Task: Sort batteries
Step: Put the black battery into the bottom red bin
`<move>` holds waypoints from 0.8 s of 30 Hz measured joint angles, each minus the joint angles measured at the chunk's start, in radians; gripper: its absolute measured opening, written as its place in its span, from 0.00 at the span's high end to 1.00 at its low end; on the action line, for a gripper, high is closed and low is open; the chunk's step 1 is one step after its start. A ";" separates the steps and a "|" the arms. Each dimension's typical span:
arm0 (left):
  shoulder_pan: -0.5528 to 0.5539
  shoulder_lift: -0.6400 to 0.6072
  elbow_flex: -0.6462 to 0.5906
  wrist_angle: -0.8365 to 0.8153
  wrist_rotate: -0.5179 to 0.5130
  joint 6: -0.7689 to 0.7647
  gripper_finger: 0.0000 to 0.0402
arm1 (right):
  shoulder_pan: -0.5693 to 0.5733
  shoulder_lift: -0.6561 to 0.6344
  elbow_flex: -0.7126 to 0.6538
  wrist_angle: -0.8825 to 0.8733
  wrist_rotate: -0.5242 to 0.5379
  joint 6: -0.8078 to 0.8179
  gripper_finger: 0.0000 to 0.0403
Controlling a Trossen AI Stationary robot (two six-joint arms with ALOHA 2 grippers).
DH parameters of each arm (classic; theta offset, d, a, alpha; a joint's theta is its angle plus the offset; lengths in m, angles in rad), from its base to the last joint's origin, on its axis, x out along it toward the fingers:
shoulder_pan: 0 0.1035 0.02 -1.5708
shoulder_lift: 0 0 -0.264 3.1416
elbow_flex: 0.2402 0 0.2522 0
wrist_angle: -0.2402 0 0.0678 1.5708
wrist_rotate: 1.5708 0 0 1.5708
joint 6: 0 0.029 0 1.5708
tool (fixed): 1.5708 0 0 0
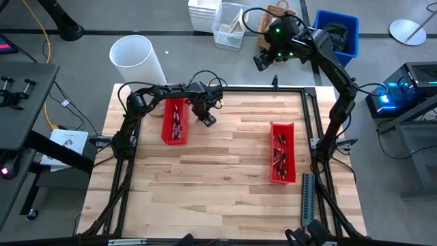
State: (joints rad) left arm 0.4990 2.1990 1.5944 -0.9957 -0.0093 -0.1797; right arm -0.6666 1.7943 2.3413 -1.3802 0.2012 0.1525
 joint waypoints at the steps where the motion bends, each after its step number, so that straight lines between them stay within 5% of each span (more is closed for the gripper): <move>1: -0.004 0.000 0.000 0.004 0.003 0.008 0.87 | 0.000 0.000 0.000 -0.002 0.000 -0.004 0.55; 8: -0.041 0.010 0.056 0.013 0.073 0.038 0.93 | 0.000 -0.027 0.000 -0.032 0.000 -0.056 0.55; 14: -0.096 0.011 0.189 0.117 0.246 0.051 0.93 | -0.001 -0.087 0.000 -0.031 0.007 -0.001 0.55; 24: -0.293 0.009 0.280 0.693 0.419 0.100 0.93 | -0.001 -0.155 0.000 -0.026 0.008 0.138 0.55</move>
State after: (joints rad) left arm 0.2060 2.2082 1.8748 -0.3024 0.4102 -0.0798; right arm -0.6674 1.6397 2.3409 -1.4059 0.2089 0.2901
